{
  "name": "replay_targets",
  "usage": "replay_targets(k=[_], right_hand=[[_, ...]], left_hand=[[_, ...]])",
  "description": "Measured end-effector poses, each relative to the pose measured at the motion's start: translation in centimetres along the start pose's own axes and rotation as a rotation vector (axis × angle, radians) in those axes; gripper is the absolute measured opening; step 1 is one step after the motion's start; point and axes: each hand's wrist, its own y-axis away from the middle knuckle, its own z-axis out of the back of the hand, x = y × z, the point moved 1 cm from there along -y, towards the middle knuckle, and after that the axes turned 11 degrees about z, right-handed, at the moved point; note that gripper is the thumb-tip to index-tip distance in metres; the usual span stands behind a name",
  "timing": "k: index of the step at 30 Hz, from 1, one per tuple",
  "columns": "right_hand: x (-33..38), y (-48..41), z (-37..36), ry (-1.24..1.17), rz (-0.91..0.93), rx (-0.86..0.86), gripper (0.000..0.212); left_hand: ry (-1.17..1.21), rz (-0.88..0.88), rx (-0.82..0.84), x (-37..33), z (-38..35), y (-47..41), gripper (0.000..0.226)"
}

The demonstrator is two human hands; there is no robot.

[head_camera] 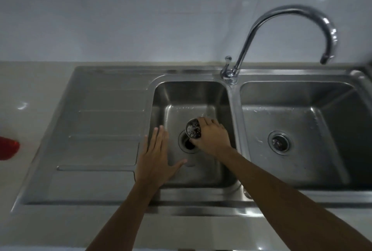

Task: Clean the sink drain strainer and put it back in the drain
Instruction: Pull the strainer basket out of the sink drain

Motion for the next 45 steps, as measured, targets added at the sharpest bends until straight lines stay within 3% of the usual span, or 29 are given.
replay_targets(k=[6, 11, 20, 24, 30, 35, 45], right_hand=[[-2.4, 3.4, 8.0, 0.044, -0.054, -0.155, 0.086], [-9.2, 9.5, 12.1, 0.080, -0.198, -0.220, 0.080], [-21.8, 17.8, 8.1, 0.062, -0.436, 0.104, 0.092], [-24.0, 16.6, 5.0, 0.016, -0.385, 0.262, 0.095], [-25.1, 14.8, 1.1, 0.015, -0.276, 0.363, 0.094], [-25.3, 14.6, -0.5, 0.037, -0.223, 0.381, 0.083], [-24.8, 14.6, -1.4, 0.023, -0.236, 0.365, 0.084]], left_hand=[[0.104, -0.129, -0.041, -6.2, 2.9, 0.2, 0.115], [0.122, -0.302, -0.038, -15.0, 4.4, 0.1, 0.113], [0.065, -0.484, -0.011, -26.2, 0.9, 0.1, 0.108], [0.005, -0.473, -0.001, -27.9, 0.0, -1.5, 0.106], [0.072, -0.369, -0.074, -28.3, -1.6, -1.0, 0.097], [0.062, -0.346, -0.098, -28.4, -1.7, -1.1, 0.095], [0.061, -0.333, -0.104, -28.3, -1.8, -1.1, 0.093]])
